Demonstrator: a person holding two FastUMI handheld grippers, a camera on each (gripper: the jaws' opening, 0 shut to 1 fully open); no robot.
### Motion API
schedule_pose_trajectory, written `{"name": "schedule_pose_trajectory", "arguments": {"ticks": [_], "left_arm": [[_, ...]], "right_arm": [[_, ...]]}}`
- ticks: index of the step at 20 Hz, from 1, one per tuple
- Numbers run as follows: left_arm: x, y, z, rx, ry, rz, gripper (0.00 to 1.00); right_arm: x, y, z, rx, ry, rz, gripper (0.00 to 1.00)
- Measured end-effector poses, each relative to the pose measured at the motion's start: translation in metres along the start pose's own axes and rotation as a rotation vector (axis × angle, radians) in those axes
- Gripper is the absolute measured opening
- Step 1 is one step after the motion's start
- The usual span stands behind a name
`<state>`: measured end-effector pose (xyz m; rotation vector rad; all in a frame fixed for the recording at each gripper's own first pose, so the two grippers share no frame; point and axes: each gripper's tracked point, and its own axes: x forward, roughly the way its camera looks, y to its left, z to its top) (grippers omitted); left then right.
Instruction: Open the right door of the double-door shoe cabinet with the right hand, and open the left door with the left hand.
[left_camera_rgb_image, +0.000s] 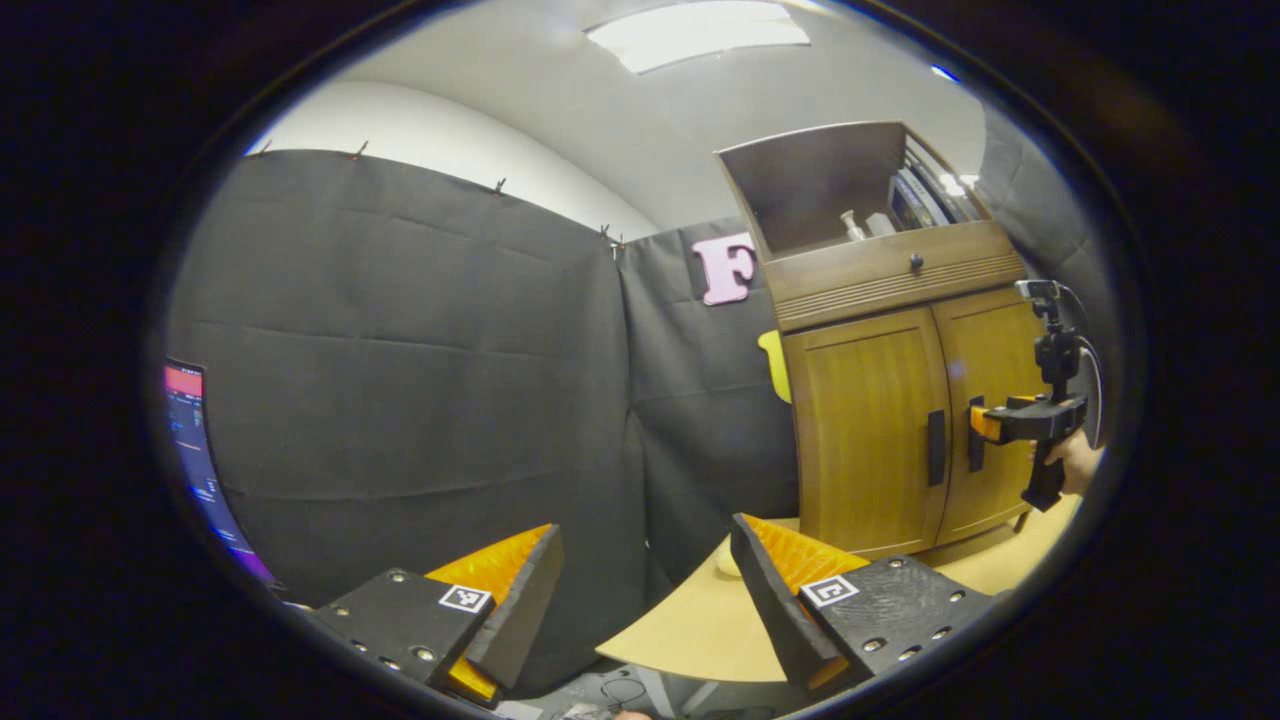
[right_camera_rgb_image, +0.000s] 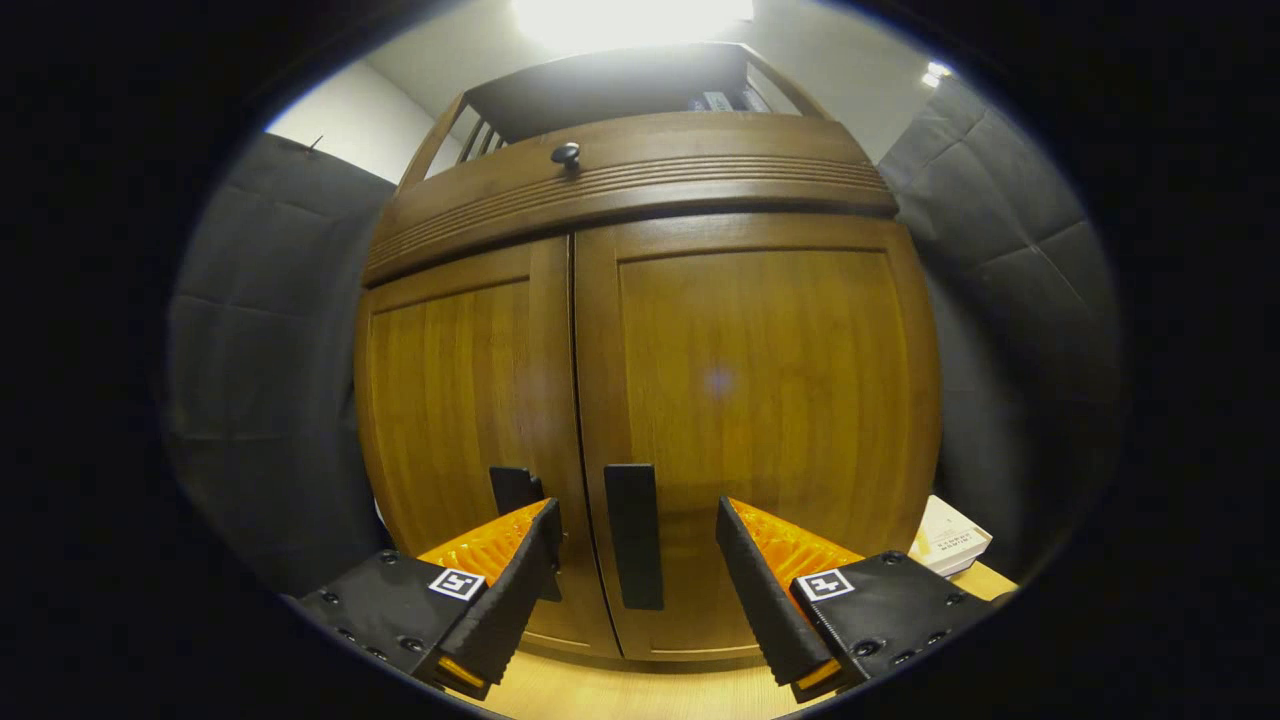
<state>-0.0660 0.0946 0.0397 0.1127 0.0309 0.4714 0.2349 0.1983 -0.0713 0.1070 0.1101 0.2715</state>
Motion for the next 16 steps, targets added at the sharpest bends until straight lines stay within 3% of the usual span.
{"name": "schedule_pose_trajectory", "arguments": {"ticks": [4,6,10,13,15,16], "left_arm": [[0.002,0.003,-0.003,0.003,0.007,0.042,1.0],[0.003,0.005,-0.003,0.006,0.007,0.059,1.0],[0.003,0.005,-0.003,0.006,0.006,0.077,1.0],[0.003,0.006,-0.005,-0.001,0.012,0.08,1.0],[0.003,0.006,-0.005,-0.006,0.016,0.08,1.0],[0.004,0.006,-0.004,-0.008,0.017,0.079,1.0]], "right_arm": [[0.027,0.004,-0.018,-0.006,0.047,-0.004,0.96],[0.036,0.0,-0.026,-0.013,0.074,-0.014,0.83],[0.049,-0.004,-0.039,0.009,0.109,-0.015,0.86],[0.052,-0.006,-0.041,0.037,0.127,-0.024,0.5],[0.055,-0.003,-0.047,0.052,0.144,-0.009,0.53],[0.055,-0.003,-0.04,0.034,0.142,-0.01,0.34]]}}
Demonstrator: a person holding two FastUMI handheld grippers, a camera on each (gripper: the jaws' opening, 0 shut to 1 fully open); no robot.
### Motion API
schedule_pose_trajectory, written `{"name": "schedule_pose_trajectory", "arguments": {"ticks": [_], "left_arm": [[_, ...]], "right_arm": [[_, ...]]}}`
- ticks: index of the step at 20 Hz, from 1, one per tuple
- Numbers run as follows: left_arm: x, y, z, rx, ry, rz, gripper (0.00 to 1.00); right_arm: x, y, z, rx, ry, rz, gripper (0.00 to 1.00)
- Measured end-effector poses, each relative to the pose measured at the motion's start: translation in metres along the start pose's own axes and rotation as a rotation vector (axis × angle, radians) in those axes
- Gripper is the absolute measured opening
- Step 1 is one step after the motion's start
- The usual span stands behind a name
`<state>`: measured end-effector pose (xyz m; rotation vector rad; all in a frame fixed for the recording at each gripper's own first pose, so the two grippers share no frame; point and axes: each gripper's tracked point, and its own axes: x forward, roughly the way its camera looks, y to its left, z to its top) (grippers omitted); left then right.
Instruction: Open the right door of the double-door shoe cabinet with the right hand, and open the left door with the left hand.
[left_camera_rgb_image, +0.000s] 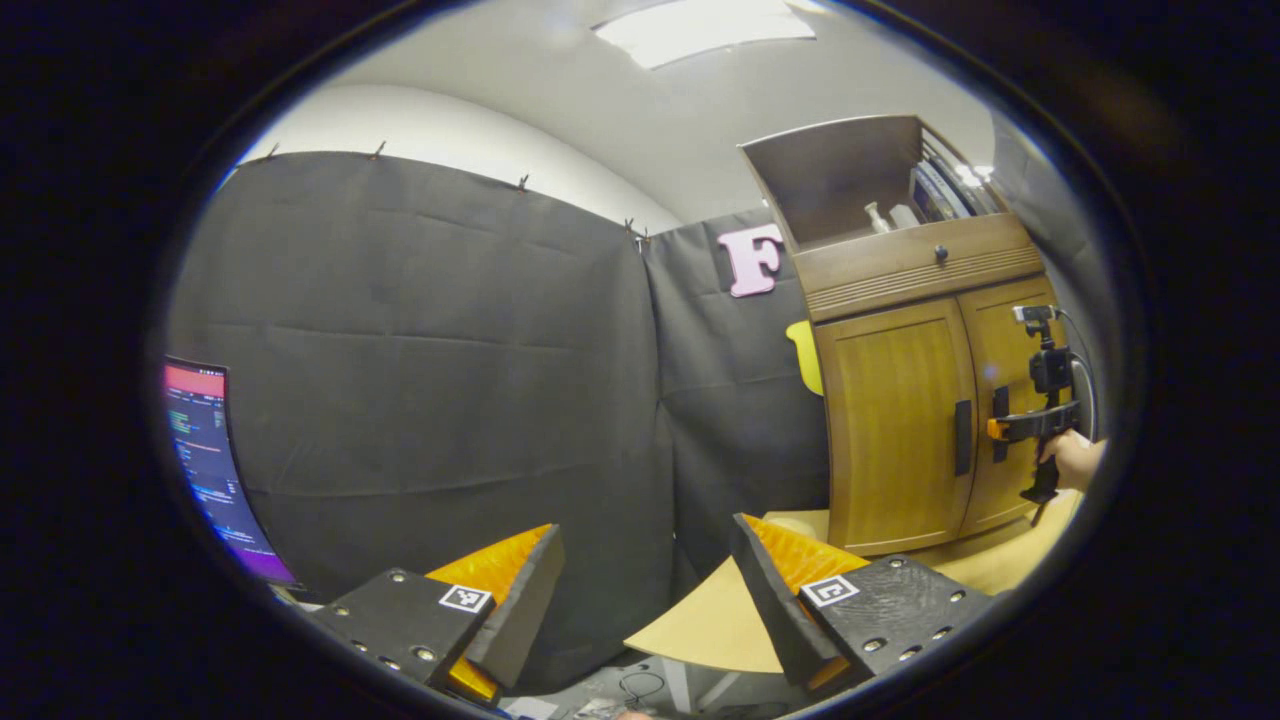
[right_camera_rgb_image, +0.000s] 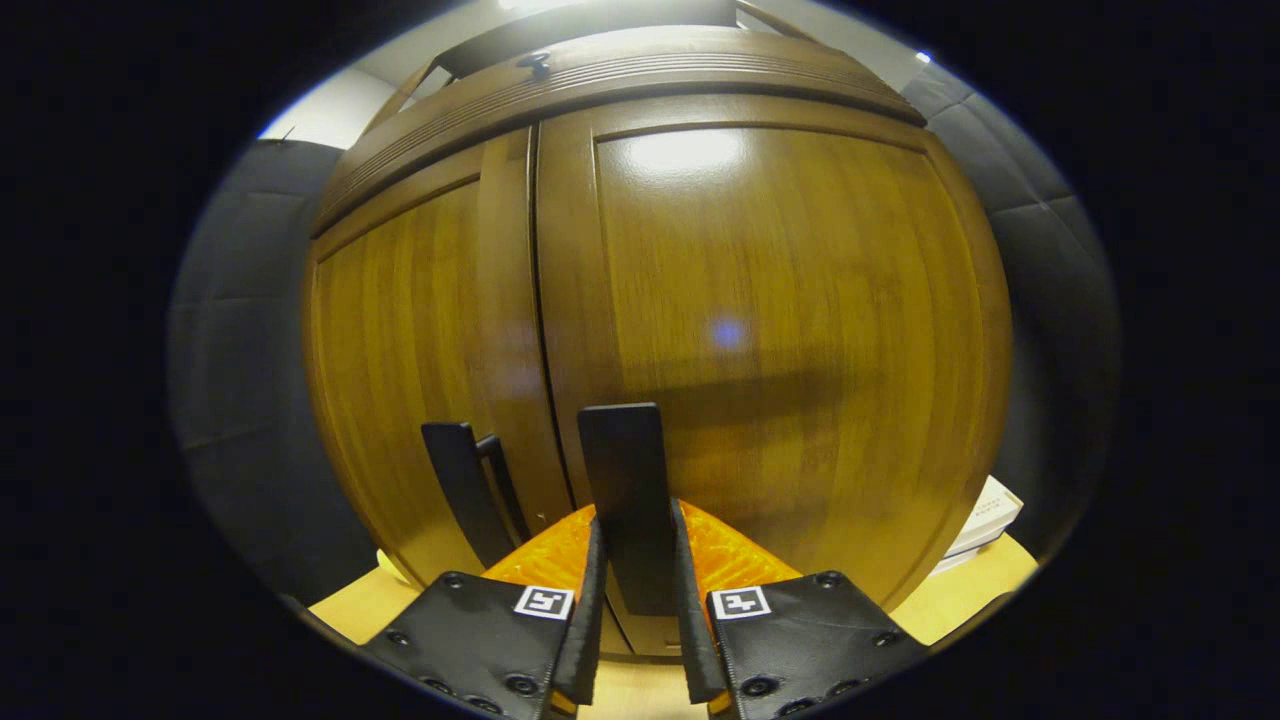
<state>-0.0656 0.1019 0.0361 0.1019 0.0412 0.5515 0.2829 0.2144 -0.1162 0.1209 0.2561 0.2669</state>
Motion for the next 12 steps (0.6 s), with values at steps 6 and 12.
{"name": "schedule_pose_trajectory", "arguments": {"ticks": [6,12], "left_arm": [[0.001,-0.003,0.001,-0.016,-0.003,-0.035,1.0],[0.005,-0.008,0.002,-0.039,-0.018,-0.107,1.0]], "right_arm": [[-0.01,0.001,-0.002,-0.02,0.024,0.029,0.19],[-0.041,0.0,-0.006,-0.011,0.032,0.088,0.16]]}}
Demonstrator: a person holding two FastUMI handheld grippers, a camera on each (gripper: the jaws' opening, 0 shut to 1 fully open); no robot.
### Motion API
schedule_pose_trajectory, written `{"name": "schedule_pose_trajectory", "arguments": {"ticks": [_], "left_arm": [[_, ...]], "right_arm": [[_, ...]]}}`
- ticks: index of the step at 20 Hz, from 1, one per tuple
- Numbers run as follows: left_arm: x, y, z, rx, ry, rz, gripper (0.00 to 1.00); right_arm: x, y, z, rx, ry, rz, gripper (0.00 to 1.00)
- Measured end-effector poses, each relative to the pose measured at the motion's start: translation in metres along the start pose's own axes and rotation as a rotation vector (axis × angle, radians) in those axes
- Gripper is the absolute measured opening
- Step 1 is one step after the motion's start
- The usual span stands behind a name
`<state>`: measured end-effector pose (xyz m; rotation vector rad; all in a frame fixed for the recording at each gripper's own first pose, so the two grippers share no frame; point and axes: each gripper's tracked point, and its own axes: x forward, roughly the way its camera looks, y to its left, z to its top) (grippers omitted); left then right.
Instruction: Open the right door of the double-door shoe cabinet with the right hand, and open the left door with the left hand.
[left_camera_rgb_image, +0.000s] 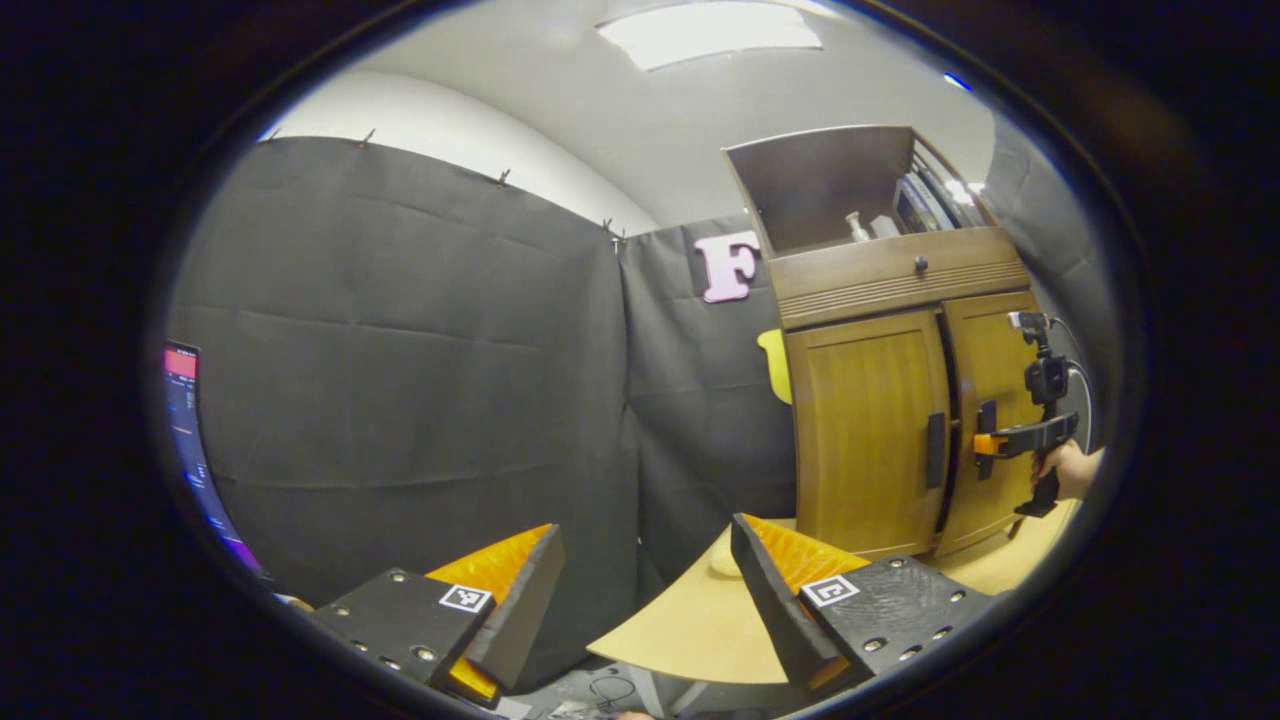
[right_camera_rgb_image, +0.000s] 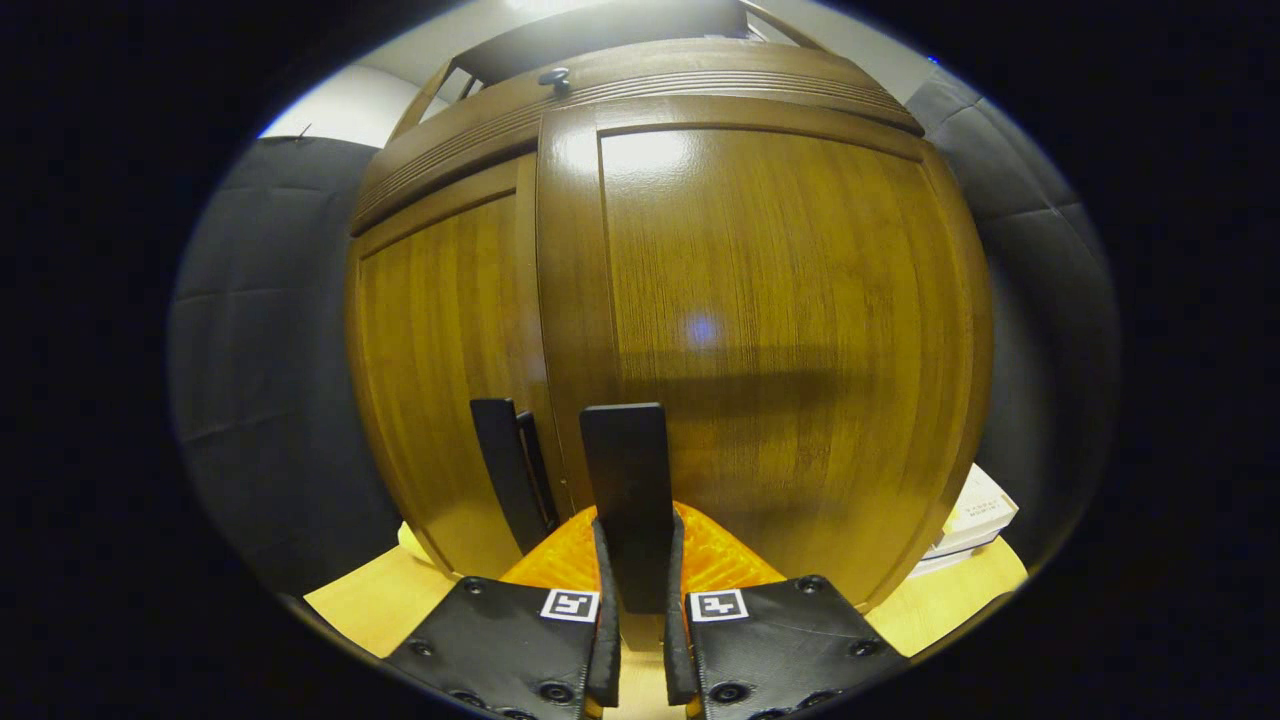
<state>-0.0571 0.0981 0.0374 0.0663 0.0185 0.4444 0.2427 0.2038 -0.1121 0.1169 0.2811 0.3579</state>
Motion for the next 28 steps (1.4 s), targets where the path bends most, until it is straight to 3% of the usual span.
{"name": "schedule_pose_trajectory", "arguments": {"ticks": [17,27,28], "left_arm": [[0.015,-0.022,0.0,-0.014,-0.048,-0.239,1.0],[0.025,-0.036,0.005,-0.043,-0.057,-0.378,1.0],[0.025,-0.038,0.004,-0.046,-0.055,-0.388,1.0]], "right_arm": [[-0.115,-0.035,-0.012,0.001,-0.006,0.028,0.17],[-0.162,-0.073,-0.018,-0.023,0.01,-0.035,0.16],[-0.167,-0.078,-0.019,-0.021,0.011,-0.042,0.19]]}}
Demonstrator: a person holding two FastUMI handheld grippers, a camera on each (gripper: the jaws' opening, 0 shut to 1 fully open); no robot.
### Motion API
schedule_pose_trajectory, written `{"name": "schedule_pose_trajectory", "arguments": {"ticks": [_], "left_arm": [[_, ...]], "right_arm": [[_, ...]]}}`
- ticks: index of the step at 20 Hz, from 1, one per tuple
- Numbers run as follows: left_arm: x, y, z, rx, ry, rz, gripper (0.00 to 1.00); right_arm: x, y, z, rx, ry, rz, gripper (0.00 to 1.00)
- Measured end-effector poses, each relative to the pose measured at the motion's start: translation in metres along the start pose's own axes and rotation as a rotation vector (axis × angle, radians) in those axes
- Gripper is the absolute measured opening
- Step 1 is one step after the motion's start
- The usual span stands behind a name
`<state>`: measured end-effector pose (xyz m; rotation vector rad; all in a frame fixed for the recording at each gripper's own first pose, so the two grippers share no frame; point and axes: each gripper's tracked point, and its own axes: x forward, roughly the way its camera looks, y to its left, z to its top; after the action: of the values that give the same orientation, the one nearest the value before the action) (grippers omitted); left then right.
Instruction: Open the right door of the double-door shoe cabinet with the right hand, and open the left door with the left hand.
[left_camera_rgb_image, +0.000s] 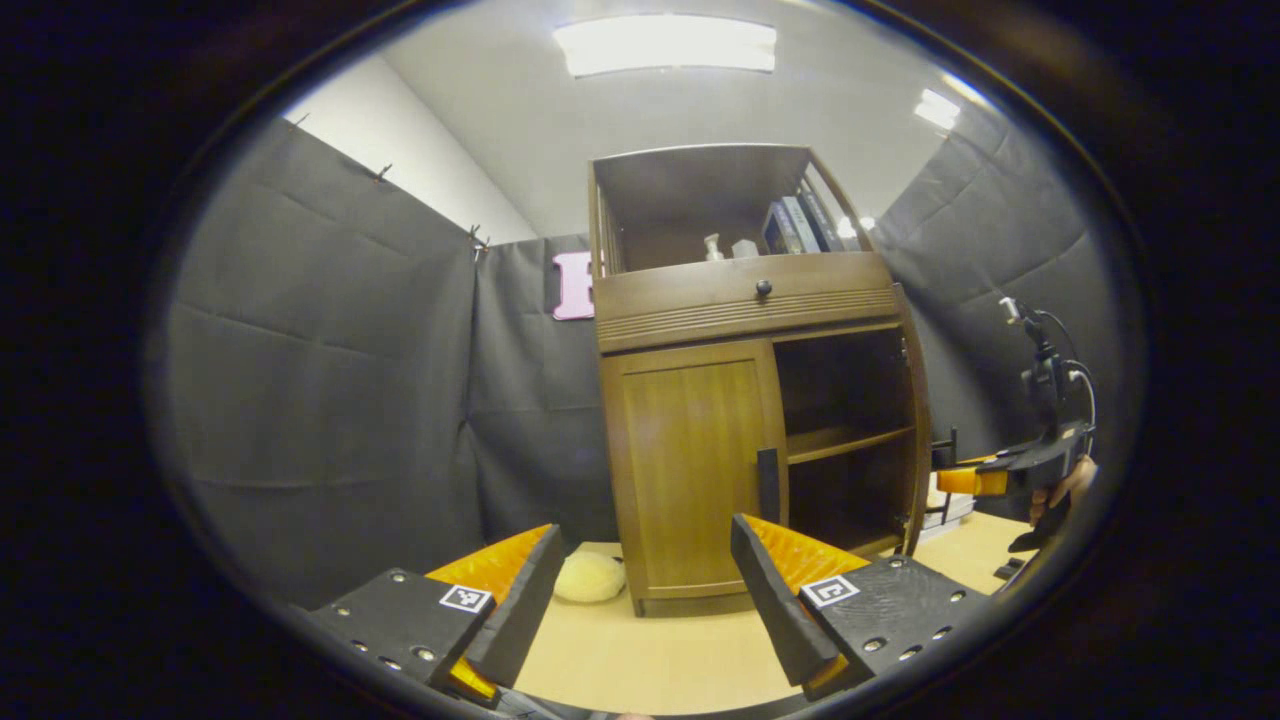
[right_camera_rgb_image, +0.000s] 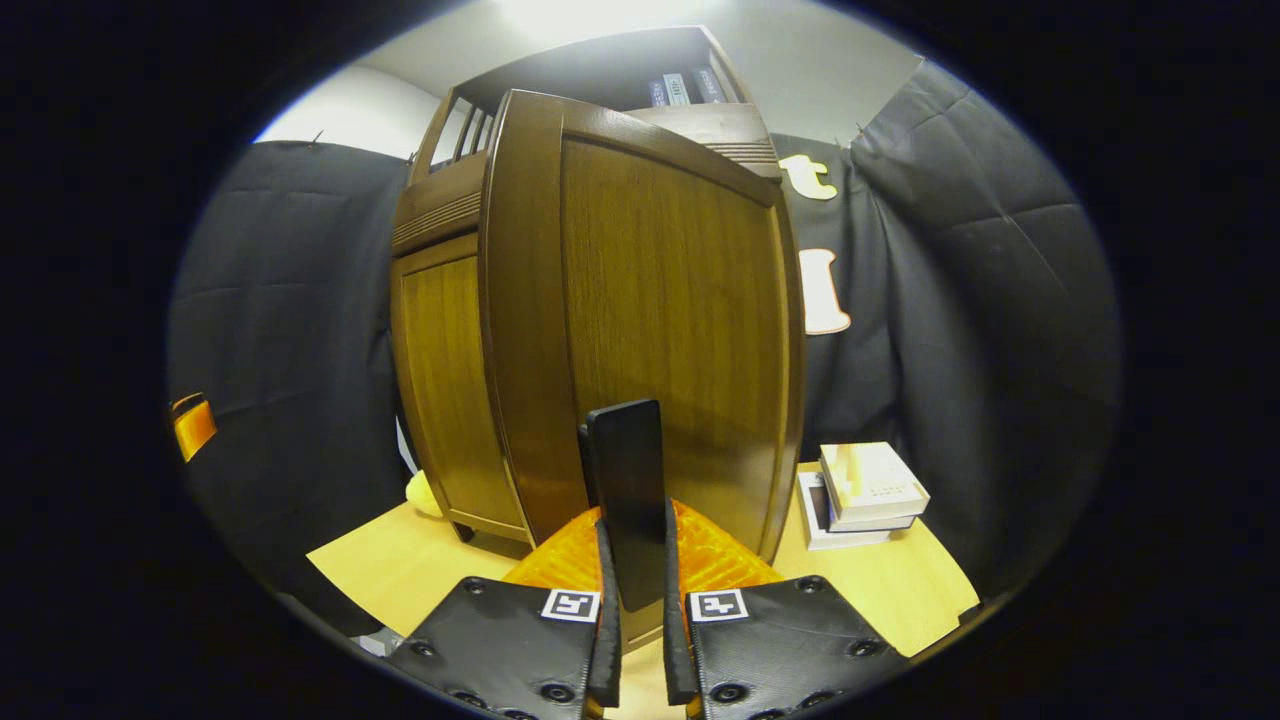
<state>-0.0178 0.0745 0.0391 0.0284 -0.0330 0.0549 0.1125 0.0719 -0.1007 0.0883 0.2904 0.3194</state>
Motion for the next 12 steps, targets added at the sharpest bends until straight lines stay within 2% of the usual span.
{"name": "schedule_pose_trajectory", "arguments": {"ticks": [2,3,5,6,8,9,12], "left_arm": [[0.001,0.004,0.003,-0.007,0.0,-0.016,1.0],[0.0,0.006,0.006,-0.009,-0.001,-0.026,0.96],[0.0,0.009,0.01,-0.011,-0.001,-0.043,1.0],[0.0,0.01,0.01,-0.013,0.0,-0.05,0.96],[0.001,0.01,0.013,-0.018,0.001,-0.063,0.96],[0.002,0.01,0.013,-0.019,0.002,-0.071,1.0],[0.004,0.008,0.013,-0.016,0.005,-0.089,1.0]], "right_arm": [[-0.008,-0.011,0.001,0.005,0.0,-0.013,0.19],[-0.012,-0.015,0.001,0.002,0.0,-0.02,0.19],[-0.018,-0.026,0.001,-0.005,-0.001,-0.038,0.19],[-0.021,-0.031,0.001,-0.009,-0.002,-0.05,0.15],[-0.026,-0.041,0.0,-0.011,-0.003,-0.07,0.18],[-0.029,-0.047,0.001,-0.008,-0.002,-0.079,0.18],[-0.038,-0.065,-0.002,0.0,-0.003,-0.117,0.18]]}}
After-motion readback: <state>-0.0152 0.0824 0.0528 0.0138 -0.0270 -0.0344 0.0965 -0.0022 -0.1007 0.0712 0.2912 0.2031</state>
